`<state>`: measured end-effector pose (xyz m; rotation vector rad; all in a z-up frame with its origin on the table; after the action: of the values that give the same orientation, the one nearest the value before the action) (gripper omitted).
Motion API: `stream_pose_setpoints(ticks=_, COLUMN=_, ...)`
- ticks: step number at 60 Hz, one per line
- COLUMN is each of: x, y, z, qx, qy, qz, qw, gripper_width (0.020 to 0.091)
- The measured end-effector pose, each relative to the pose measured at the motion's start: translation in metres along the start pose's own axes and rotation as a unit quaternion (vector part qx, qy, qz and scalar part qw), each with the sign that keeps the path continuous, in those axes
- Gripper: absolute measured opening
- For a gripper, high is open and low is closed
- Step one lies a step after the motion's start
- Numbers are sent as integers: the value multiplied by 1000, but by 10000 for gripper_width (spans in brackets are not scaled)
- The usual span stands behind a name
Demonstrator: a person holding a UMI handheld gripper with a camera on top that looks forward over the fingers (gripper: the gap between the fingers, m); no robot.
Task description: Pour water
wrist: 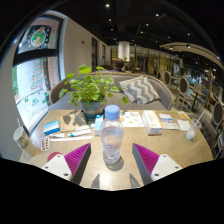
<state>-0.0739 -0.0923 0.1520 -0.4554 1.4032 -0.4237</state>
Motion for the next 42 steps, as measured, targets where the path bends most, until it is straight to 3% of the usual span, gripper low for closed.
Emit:
stream_pose_setpoints(ticks=6, x=-3, y=37, z=-3, qx=1, qy=-4, qz=9, qw=1000, gripper_width=847)
stream_pose_setpoints(ticks=12, x=-3, y=66, z=-3, qx=4, qy=-10, qz=16, qw=1000, gripper_width=773)
stream_pose_setpoints(ticks=16, x=-1, y=76, z=-2, qx=4, qy=-6, qz=17, qw=1000, gripper_width=667)
stream_pose_setpoints(ticks=20, x=0, y=83, z=-2, qx=2, qy=1, qz=22, qw=1000, gripper_width=511)
stream_pose_setpoints(ticks=42, x=-2, y=87, z=0, qx=-6, qy=12, qz=28, qw=1000, gripper_width=352)
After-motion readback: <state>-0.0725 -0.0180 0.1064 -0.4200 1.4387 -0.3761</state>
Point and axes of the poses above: the point between the fingertips, and its own axes, seen from behind it with the camera up: z to the right, x down, y forward, the way the camera looks, the point moved 6 cm from there along -y, backward, against the way the camera looks, and after that the axes turned 7 degrees about -y, right-handed, at the moved point
